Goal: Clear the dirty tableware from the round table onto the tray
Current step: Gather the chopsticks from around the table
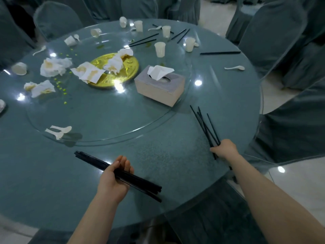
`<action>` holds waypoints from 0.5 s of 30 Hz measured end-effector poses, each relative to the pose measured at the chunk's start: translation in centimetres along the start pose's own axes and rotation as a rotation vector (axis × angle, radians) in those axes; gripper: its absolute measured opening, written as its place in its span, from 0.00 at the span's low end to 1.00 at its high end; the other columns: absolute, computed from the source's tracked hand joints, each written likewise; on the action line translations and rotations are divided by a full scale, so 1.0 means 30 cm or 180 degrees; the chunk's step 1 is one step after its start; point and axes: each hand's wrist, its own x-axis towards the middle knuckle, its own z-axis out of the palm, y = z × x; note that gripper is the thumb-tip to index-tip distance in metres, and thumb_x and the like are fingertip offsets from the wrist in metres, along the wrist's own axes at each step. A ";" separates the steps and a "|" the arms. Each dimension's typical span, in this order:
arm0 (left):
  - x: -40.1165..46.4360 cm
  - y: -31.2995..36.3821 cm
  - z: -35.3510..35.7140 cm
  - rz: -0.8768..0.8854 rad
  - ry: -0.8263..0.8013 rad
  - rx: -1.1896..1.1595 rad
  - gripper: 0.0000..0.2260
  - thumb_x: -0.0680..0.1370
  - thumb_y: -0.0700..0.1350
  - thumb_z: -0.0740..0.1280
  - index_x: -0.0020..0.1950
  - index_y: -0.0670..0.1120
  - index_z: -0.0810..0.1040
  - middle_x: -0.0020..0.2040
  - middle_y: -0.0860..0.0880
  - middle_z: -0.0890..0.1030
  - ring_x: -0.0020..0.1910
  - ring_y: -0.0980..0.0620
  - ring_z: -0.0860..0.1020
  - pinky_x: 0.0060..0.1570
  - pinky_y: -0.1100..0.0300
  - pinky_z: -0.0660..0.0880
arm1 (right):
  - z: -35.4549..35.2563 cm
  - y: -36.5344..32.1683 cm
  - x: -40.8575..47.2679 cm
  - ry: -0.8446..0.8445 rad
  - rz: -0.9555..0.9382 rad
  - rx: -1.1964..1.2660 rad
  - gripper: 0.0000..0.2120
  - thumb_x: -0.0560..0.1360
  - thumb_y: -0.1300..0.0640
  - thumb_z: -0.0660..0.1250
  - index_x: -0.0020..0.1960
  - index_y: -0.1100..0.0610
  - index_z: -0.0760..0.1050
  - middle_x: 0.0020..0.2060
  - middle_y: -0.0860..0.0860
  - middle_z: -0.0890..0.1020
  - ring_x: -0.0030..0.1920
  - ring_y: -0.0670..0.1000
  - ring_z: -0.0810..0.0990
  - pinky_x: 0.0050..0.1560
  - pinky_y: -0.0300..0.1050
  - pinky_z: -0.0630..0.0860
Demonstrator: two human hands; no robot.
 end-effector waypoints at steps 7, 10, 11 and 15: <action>-0.106 -0.044 -0.027 -0.0102 -0.0489 0.0070 0.11 0.81 0.40 0.57 0.46 0.46 0.77 0.29 0.52 0.82 0.25 0.57 0.80 0.40 0.59 0.72 | 0.005 0.052 -0.320 -0.0217 -0.0015 0.1070 0.05 0.75 0.60 0.69 0.45 0.62 0.76 0.27 0.54 0.71 0.25 0.50 0.67 0.23 0.38 0.62; -0.173 -0.064 -0.052 -0.0216 -0.0743 0.0143 0.11 0.82 0.41 0.57 0.44 0.46 0.77 0.29 0.52 0.82 0.25 0.57 0.80 0.40 0.59 0.72 | -0.003 0.065 -0.505 -0.0110 -0.0350 0.1191 0.07 0.75 0.60 0.69 0.38 0.59 0.74 0.26 0.53 0.70 0.23 0.49 0.64 0.21 0.35 0.60; -0.198 -0.068 -0.055 -0.0247 -0.0822 0.0191 0.11 0.82 0.41 0.57 0.44 0.46 0.77 0.28 0.52 0.81 0.25 0.56 0.80 0.40 0.59 0.72 | -0.010 0.063 -0.571 -0.0032 -0.0484 0.1195 0.09 0.74 0.60 0.69 0.37 0.58 0.73 0.25 0.52 0.70 0.22 0.48 0.65 0.21 0.35 0.60; -0.308 -0.096 -0.047 -0.0321 -0.1160 0.0300 0.11 0.83 0.43 0.58 0.45 0.46 0.77 0.29 0.52 0.80 0.31 0.55 0.78 0.38 0.59 0.72 | -0.064 0.041 -0.828 0.0285 -0.0975 0.0987 0.06 0.72 0.58 0.70 0.39 0.60 0.76 0.23 0.45 0.73 0.21 0.41 0.68 0.23 0.35 0.64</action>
